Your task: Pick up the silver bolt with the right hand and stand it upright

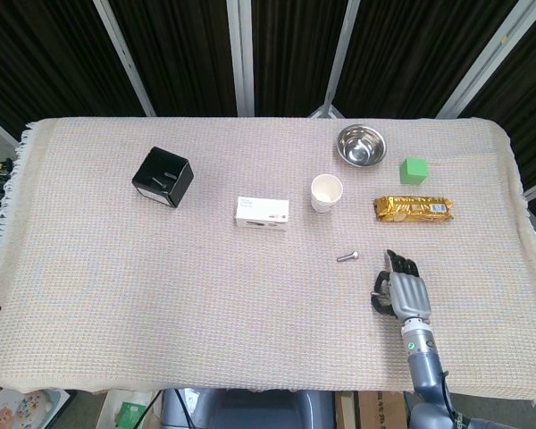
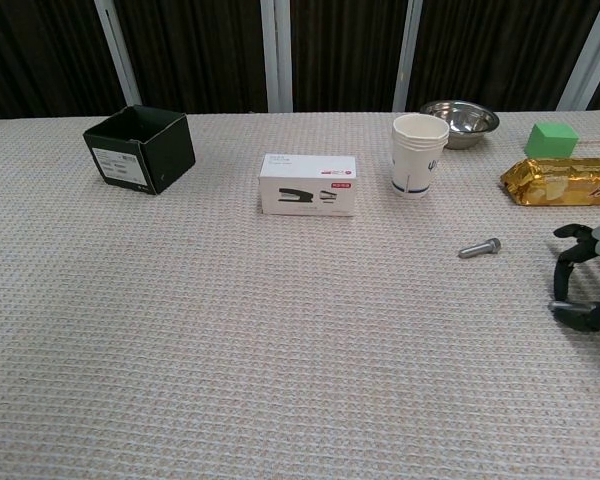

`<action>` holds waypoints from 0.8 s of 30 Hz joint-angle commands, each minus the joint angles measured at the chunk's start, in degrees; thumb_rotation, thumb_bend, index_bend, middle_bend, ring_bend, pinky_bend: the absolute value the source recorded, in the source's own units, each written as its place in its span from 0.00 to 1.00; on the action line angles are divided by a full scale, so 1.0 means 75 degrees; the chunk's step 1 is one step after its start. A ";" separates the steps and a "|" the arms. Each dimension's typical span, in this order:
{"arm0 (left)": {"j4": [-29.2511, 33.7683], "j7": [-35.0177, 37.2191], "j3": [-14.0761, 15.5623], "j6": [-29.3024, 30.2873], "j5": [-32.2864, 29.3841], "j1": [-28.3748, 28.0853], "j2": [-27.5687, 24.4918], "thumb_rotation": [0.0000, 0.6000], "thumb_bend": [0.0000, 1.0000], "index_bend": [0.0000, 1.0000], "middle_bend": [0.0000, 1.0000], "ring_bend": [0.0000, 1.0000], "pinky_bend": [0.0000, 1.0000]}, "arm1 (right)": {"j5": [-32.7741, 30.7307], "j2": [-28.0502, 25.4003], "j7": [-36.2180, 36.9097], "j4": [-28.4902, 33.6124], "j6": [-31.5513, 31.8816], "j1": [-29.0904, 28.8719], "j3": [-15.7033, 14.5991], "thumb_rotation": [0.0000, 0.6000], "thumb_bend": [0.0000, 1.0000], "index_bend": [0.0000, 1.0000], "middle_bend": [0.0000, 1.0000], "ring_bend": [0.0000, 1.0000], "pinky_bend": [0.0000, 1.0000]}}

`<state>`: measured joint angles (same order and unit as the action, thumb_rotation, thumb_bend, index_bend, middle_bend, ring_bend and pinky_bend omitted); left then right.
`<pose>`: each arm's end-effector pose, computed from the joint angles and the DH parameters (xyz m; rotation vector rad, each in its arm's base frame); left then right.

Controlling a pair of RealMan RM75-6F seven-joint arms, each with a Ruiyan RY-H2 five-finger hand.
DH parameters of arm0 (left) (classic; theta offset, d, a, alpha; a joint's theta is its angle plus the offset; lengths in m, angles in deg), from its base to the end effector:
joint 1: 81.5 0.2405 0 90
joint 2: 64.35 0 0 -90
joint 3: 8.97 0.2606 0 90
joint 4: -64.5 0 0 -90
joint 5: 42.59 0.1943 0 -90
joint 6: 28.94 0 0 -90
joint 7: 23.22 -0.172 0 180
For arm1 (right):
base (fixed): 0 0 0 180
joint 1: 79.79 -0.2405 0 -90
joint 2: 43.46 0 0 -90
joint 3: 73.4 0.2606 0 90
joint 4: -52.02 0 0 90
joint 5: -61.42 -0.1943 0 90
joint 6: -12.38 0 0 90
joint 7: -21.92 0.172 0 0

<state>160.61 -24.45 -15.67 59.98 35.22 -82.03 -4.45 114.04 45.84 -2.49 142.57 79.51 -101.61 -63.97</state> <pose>-0.3267 0.1933 0.2236 -1.1619 -0.8776 -0.8423 -0.2695 -0.2880 0.0070 1.3977 -1.2794 0.7004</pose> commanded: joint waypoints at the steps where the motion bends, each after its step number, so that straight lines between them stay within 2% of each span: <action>1: 0.0002 -0.0004 0.0000 0.0003 0.0002 0.0000 0.0003 1.00 0.04 0.16 0.09 0.01 0.01 | -0.0008 -0.0006 -0.0009 0.0011 -0.0002 -0.0008 0.0000 1.00 0.34 0.60 0.00 0.00 0.00; 24: 0.0017 -0.0020 -0.0001 -0.0006 -0.0018 -0.0001 -0.0002 1.00 0.04 0.16 0.09 0.01 0.01 | 0.0100 -0.0238 0.0101 0.0406 0.0144 -0.0014 0.0058 1.00 0.34 0.60 0.00 0.01 0.00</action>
<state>160.75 -24.60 -15.68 59.94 35.08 -82.04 -4.46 114.73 44.15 -1.84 145.51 80.52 -101.75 -63.60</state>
